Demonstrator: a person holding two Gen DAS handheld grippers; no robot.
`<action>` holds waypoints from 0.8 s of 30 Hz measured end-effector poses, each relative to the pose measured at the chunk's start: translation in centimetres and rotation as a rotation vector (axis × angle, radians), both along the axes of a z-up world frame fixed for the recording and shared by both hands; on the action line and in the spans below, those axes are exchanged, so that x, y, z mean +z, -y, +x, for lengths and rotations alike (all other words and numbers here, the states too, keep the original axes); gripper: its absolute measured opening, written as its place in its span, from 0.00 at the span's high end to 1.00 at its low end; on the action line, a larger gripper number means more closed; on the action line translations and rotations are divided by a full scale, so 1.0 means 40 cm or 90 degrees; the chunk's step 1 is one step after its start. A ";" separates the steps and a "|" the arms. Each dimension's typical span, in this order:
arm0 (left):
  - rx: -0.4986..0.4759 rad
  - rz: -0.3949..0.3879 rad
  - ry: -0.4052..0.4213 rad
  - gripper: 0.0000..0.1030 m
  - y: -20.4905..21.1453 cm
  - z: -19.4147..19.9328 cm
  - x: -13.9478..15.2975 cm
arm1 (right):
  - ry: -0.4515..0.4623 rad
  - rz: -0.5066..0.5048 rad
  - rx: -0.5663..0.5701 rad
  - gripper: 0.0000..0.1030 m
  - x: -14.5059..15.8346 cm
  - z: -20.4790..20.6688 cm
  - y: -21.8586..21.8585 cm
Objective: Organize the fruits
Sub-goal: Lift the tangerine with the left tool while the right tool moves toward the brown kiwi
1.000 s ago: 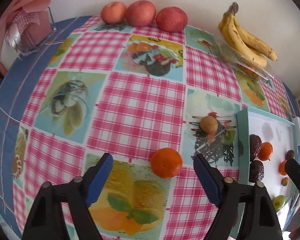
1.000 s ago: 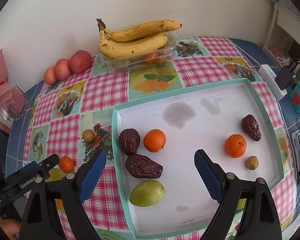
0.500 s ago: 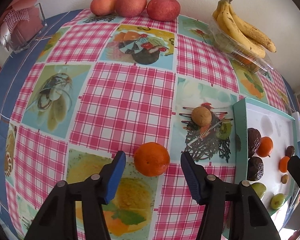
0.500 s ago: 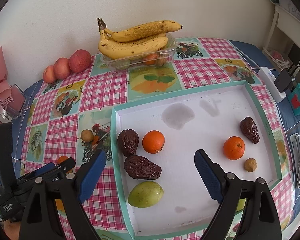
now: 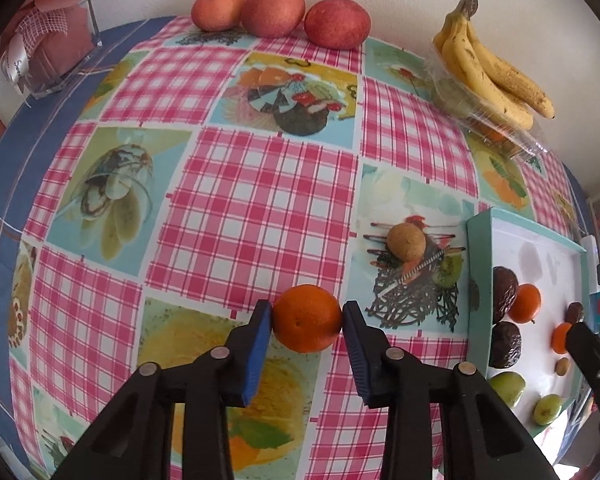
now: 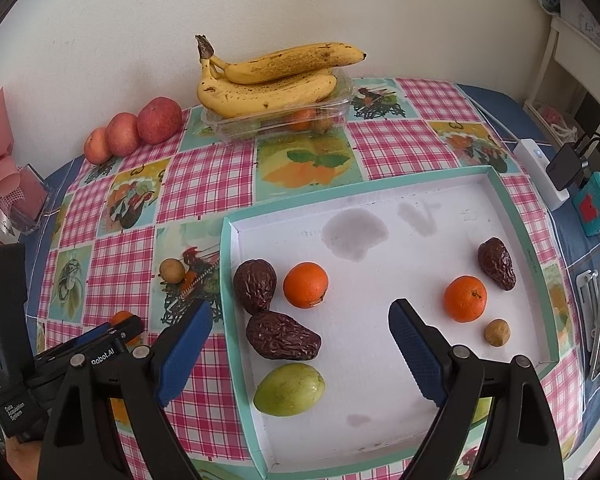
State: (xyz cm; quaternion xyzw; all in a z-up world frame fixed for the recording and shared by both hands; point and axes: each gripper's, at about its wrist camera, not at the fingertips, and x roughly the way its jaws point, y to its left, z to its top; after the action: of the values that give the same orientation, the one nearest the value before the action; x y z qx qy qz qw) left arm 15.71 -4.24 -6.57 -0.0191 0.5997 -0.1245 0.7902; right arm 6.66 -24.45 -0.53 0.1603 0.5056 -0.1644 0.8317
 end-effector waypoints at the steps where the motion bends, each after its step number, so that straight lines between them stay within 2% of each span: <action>1: 0.004 -0.006 0.001 0.62 -0.004 0.001 0.006 | -0.001 -0.001 0.000 0.13 0.000 0.001 0.000; 12: 0.078 -0.058 0.055 0.63 -0.094 0.045 0.088 | -0.010 0.003 0.010 0.13 -0.022 0.019 -0.009; 17: 0.109 -0.075 0.072 0.63 -0.142 0.055 0.116 | 0.015 0.011 0.050 0.13 -0.019 0.046 -0.051; 24: 0.132 -0.092 0.061 0.63 -0.185 0.082 0.098 | 0.036 0.005 0.094 0.13 -0.016 0.086 -0.104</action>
State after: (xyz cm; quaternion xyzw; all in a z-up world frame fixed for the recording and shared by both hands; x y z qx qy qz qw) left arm 18.98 3.18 -2.66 -0.1318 0.5452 -0.0860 0.8234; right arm 10.10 -20.30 -1.18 0.1301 0.4929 -0.0961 0.8549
